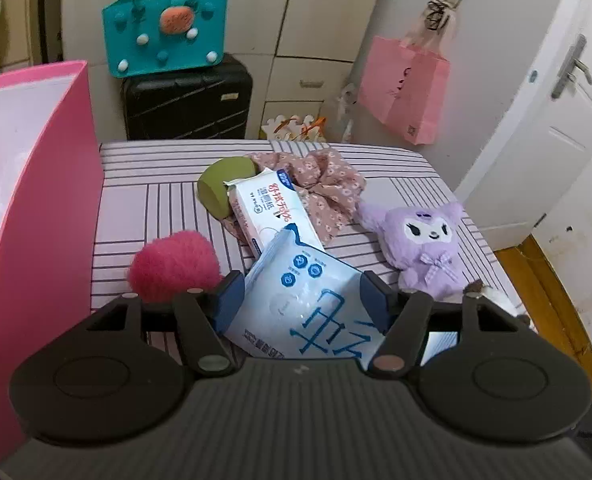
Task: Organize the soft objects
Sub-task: 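Grasp the blue-and-white wipes pack with the right tool and lift it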
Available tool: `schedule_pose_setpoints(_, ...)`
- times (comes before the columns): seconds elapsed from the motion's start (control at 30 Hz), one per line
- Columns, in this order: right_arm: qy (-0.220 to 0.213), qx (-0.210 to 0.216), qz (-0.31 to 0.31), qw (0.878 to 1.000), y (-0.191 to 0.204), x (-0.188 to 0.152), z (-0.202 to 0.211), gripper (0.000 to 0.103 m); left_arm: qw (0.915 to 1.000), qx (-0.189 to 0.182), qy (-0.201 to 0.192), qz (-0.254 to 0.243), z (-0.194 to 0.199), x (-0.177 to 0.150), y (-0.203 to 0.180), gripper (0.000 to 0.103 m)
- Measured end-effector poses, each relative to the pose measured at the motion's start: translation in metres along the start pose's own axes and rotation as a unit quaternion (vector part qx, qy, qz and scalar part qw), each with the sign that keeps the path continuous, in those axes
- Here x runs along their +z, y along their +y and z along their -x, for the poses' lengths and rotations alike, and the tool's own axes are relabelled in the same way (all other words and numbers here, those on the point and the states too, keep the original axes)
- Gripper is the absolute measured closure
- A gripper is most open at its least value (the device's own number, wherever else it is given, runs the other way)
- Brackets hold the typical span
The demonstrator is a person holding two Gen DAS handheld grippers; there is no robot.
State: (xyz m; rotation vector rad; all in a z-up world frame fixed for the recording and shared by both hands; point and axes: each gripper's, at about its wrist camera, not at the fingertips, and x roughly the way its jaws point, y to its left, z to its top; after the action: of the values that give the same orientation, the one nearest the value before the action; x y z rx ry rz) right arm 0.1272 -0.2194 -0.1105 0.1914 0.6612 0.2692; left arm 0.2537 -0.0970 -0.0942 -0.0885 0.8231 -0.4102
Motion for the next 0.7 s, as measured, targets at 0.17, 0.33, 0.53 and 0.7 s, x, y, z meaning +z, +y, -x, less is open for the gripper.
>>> schedule_pose_setpoints(0.17, -0.006, 0.029, -0.039, 0.999, -0.010, -0.001, 0.002, 0.087, 0.9998, -0.001, 0.008, 0.017, -0.005, 0.003, 0.002, 0.040)
schedule_pose_setpoints(0.33, -0.008, 0.040, -0.038, 0.998, -0.011, -0.001, 0.004, 0.097, 0.9998, 0.000, 0.004, 0.019, -0.003, 0.000, 0.002, 0.039)
schedule_pose_setpoints(0.53, 0.030, 0.054, -0.020, 0.998, -0.028, 0.001, 0.021, 0.102, 0.9992, -0.027, 0.020, 0.022, 0.005, -0.007, 0.000, 0.037)
schedule_pose_setpoints(0.7, 0.056, 0.026, -0.014, 0.998, -0.051, 0.001, 0.029, 0.102, 0.9989, -0.035, 0.028, -0.012, 0.009, -0.020, -0.012, 0.033)
